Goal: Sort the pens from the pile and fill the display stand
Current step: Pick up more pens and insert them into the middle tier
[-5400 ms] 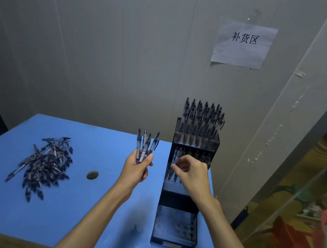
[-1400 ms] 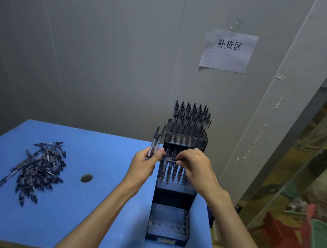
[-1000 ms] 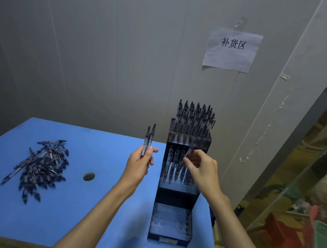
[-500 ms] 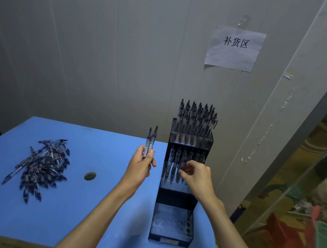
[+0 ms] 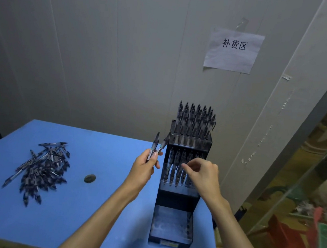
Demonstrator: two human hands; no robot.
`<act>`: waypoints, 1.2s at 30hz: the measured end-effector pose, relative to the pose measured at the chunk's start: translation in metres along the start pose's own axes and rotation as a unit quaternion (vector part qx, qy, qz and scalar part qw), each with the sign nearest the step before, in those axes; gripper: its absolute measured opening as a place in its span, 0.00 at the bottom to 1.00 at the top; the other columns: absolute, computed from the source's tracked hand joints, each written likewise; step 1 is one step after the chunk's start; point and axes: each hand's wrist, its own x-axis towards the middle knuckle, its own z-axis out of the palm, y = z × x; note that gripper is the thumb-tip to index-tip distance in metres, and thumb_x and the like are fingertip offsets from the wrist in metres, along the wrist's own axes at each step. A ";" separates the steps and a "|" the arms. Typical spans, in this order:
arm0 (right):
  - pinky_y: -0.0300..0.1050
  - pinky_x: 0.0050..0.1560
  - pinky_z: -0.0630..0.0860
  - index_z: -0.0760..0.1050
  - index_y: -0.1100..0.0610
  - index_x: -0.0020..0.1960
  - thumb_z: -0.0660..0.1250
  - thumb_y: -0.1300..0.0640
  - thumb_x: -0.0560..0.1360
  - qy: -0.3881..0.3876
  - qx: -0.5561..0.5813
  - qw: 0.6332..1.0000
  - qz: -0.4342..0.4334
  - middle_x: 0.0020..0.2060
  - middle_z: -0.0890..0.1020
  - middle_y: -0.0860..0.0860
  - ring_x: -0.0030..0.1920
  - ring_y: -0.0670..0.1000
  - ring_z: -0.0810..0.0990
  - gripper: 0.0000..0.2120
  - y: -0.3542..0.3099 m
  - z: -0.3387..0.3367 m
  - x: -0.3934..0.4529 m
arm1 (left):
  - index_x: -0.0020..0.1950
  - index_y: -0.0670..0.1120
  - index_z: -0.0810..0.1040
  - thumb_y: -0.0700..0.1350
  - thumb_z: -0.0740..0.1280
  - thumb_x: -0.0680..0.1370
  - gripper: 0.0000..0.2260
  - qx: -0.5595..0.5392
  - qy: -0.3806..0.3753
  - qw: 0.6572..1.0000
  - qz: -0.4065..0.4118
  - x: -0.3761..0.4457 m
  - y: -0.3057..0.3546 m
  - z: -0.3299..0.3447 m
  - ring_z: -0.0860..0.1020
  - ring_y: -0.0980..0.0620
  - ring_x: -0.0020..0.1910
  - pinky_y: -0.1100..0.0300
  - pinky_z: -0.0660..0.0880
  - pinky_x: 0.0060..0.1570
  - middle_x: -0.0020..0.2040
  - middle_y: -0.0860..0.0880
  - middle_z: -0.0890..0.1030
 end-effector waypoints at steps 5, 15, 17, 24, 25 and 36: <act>0.31 0.45 0.77 0.85 0.53 0.47 0.74 0.52 0.75 0.033 0.085 0.995 -0.028 0.37 0.84 0.41 0.39 0.38 0.82 0.05 -0.024 -0.020 0.005 | 0.52 0.41 0.76 0.49 0.61 0.85 0.12 0.001 -0.003 1.000 0.017 -0.001 0.007 0.009 0.64 0.54 0.30 0.64 0.63 0.29 0.36 0.53 0.79; 0.53 0.50 0.84 0.82 0.63 0.52 0.71 0.63 0.77 -0.025 0.385 0.920 0.070 0.40 0.87 0.57 0.43 0.57 0.87 0.05 -0.044 -0.029 0.006 | 0.47 0.43 0.77 0.52 0.61 0.85 0.14 0.028 -0.029 0.999 0.012 -0.004 0.009 0.028 0.70 0.54 0.31 0.65 0.66 0.28 0.37 0.51 0.77; 0.53 0.49 0.84 0.81 0.65 0.52 0.71 0.65 0.77 -0.004 0.416 0.905 0.088 0.40 0.86 0.59 0.42 0.59 0.87 0.05 -0.044 -0.032 0.008 | 0.50 0.43 0.78 0.53 0.61 0.85 0.15 0.041 -0.009 0.999 0.012 -0.004 0.008 0.026 0.69 0.55 0.29 0.65 0.66 0.28 0.39 0.49 0.78; 0.52 0.49 0.84 0.84 0.61 0.51 0.72 0.63 0.76 0.053 0.297 0.952 0.055 0.38 0.87 0.54 0.41 0.53 0.87 0.04 -0.023 -0.045 0.014 | 0.48 0.41 0.76 0.51 0.63 0.83 0.13 0.084 0.093 0.992 -0.015 0.000 0.000 0.005 0.65 0.55 0.30 0.64 0.63 0.30 0.36 0.49 0.72; 0.50 0.49 0.84 0.84 0.59 0.51 0.72 0.63 0.76 0.056 0.248 0.966 0.037 0.38 0.87 0.52 0.40 0.51 0.87 0.04 -0.020 -0.044 0.013 | 0.47 0.41 0.74 0.51 0.63 0.83 0.13 0.077 0.094 0.992 -0.017 0.001 0.000 0.003 0.65 0.54 0.31 0.62 0.63 0.31 0.36 0.49 0.71; 0.40 0.53 0.82 0.84 0.60 0.55 0.73 0.59 0.76 0.058 0.058 0.996 -0.037 0.43 0.87 0.50 0.43 0.44 0.84 0.09 -0.007 -0.026 0.004 | 0.49 0.44 0.73 0.51 0.61 0.84 0.11 0.049 0.074 0.996 -0.010 0.002 0.002 0.000 0.65 0.58 0.28 0.58 0.63 0.34 0.34 0.51 0.74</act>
